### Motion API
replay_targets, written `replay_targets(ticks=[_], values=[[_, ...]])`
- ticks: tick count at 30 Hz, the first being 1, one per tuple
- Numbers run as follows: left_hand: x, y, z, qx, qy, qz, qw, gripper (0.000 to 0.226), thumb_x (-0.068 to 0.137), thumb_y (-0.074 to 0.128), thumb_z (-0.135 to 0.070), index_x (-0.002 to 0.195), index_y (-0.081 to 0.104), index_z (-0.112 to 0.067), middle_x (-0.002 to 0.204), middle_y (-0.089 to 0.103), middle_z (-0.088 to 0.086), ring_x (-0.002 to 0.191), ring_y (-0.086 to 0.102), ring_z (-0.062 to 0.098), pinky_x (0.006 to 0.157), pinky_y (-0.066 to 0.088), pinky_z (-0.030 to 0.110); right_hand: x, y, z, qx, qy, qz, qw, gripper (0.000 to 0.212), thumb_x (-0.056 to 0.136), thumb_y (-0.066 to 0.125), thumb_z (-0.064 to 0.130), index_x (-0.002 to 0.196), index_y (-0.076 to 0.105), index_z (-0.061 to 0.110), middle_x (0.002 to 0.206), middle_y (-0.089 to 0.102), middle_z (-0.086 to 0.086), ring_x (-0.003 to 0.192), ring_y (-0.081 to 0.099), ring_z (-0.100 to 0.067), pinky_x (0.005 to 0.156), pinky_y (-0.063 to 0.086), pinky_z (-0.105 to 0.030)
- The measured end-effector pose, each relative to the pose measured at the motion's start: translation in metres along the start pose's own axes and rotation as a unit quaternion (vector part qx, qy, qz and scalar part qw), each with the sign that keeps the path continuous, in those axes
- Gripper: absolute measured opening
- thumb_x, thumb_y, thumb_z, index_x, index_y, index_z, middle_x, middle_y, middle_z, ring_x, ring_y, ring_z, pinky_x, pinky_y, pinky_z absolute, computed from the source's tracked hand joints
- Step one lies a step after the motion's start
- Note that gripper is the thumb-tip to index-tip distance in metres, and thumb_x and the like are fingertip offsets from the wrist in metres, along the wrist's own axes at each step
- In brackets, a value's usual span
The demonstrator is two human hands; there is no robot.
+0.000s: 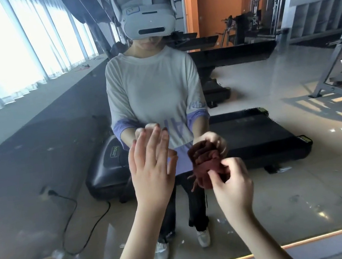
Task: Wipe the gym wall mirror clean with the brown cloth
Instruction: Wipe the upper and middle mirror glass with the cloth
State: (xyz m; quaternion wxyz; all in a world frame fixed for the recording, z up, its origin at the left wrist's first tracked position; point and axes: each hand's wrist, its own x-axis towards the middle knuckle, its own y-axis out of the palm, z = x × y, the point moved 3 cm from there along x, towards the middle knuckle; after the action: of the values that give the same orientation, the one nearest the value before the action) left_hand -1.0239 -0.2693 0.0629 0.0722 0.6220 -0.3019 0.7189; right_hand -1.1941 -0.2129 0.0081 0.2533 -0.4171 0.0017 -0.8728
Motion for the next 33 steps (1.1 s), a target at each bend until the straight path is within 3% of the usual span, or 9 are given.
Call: replay_targets(ticks=[3, 8, 10, 14, 18, 24, 28, 30, 33], values=[[-0.01, 0.003, -0.001, 0.001, 0.017, 0.016, 1.0, 0.059, 0.088, 0.071, -0.019, 0.141, 0.049, -0.011, 0.144, 0.054, 0.013, 0.14, 0.037, 0.034, 0.116, 0.03, 0.05, -0.005, -0.006, -0.012, -0.018, 0.054, -0.038, 0.998, 0.027, 0.076, 0.055, 0.029, 0.085, 0.06, 0.004, 0.083, 0.061, -0.011, 0.071, 0.061, -0.032, 0.06, 0.028, -0.017], [-0.012, 0.005, 0.0, 0.004, 0.014, 0.009, 1.0, 0.059, 0.087, 0.073, -0.02, 0.141, 0.05, -0.012, 0.144, 0.054, 0.011, 0.139, 0.038, 0.033, 0.118, 0.025, 0.046, -0.036, 0.019, -0.007, -0.049, 0.026, 0.058, 0.997, 0.026, 0.065, 0.082, 0.006, 0.081, 0.06, 0.006, 0.081, 0.06, -0.006, 0.067, 0.061, -0.028, 0.058, 0.032, -0.018], [-0.012, 0.004, 0.0, 0.004, 0.017, 0.012, 1.0, 0.057, 0.089, 0.07, -0.021, 0.141, 0.049, -0.013, 0.144, 0.054, 0.011, 0.139, 0.038, 0.033, 0.118, 0.024, 0.046, -0.03, 0.012, -0.016, -0.054, 0.035, 0.042, 0.997, 0.022, 0.069, 0.079, 0.009, 0.081, 0.061, 0.005, 0.081, 0.061, -0.006, 0.066, 0.061, -0.026, 0.057, 0.037, -0.021], [-0.011, 0.004, -0.001, 0.002, 0.013, 0.016, 1.0, 0.055, 0.09, 0.064, -0.021, 0.142, 0.048, -0.013, 0.145, 0.054, 0.011, 0.14, 0.036, 0.032, 0.12, 0.021, 0.045, -0.042, 0.005, -0.034, -0.063, 0.16, 0.014, 0.985, 0.034, 0.066, 0.082, -0.002, 0.09, 0.059, 0.002, 0.085, 0.063, -0.014, 0.071, 0.064, -0.039, 0.059, 0.044, -0.032], [-0.01, 0.005, -0.003, -0.002, 0.009, 0.009, 1.0, 0.056, 0.088, 0.066, -0.018, 0.141, 0.05, -0.011, 0.145, 0.054, 0.012, 0.139, 0.037, 0.033, 0.118, 0.024, 0.046, -0.049, 0.017, -0.019, -0.051, 0.125, 0.058, 0.989, 0.035, 0.064, 0.084, -0.003, 0.089, 0.06, 0.003, 0.082, 0.063, -0.011, 0.067, 0.063, -0.035, 0.057, 0.043, -0.03], [-0.011, 0.005, -0.005, 0.005, 0.004, 0.004, 1.0, 0.053, 0.088, 0.067, -0.015, 0.139, 0.054, -0.009, 0.146, 0.052, 0.012, 0.14, 0.038, 0.034, 0.118, 0.026, 0.047, -0.034, 0.003, -0.032, -0.027, 0.162, -0.019, 0.986, 0.033, 0.07, 0.081, -0.003, 0.094, 0.06, 0.002, 0.085, 0.064, -0.013, 0.067, 0.064, -0.037, 0.061, 0.042, -0.029], [-0.012, 0.006, -0.006, 0.009, -0.001, 0.002, 1.0, 0.057, 0.086, 0.071, -0.014, 0.14, 0.053, -0.01, 0.149, 0.046, 0.009, 0.14, 0.037, 0.034, 0.117, 0.028, 0.049, -0.024, 0.007, -0.013, -0.01, 0.063, 0.008, 0.998, 0.022, 0.074, 0.074, 0.016, 0.088, 0.06, 0.005, 0.082, 0.062, -0.008, 0.068, 0.062, -0.029, 0.06, 0.037, -0.021], [-0.012, 0.005, -0.005, 0.012, 0.003, 0.004, 1.0, 0.057, 0.086, 0.07, -0.015, 0.14, 0.052, -0.011, 0.149, 0.046, 0.008, 0.14, 0.037, 0.034, 0.116, 0.03, 0.05, 0.0, -0.002, -0.013, 0.022, 0.06, -0.032, 0.997, 0.031, 0.079, 0.062, 0.032, 0.093, 0.061, 0.005, 0.087, 0.064, -0.01, 0.074, 0.062, -0.027, 0.064, 0.036, -0.017], [-0.012, 0.004, -0.005, 0.011, -0.001, 0.008, 1.0, 0.055, 0.086, 0.07, -0.014, 0.139, 0.056, -0.009, 0.146, 0.052, 0.011, 0.139, 0.038, 0.034, 0.115, 0.031, 0.05, 0.017, -0.012, -0.014, 0.029, 0.072, -0.088, 0.993, 0.034, 0.082, 0.058, 0.033, 0.101, 0.059, 0.004, 0.095, 0.062, -0.015, 0.083, 0.061, -0.033, 0.07, 0.038, -0.021]])
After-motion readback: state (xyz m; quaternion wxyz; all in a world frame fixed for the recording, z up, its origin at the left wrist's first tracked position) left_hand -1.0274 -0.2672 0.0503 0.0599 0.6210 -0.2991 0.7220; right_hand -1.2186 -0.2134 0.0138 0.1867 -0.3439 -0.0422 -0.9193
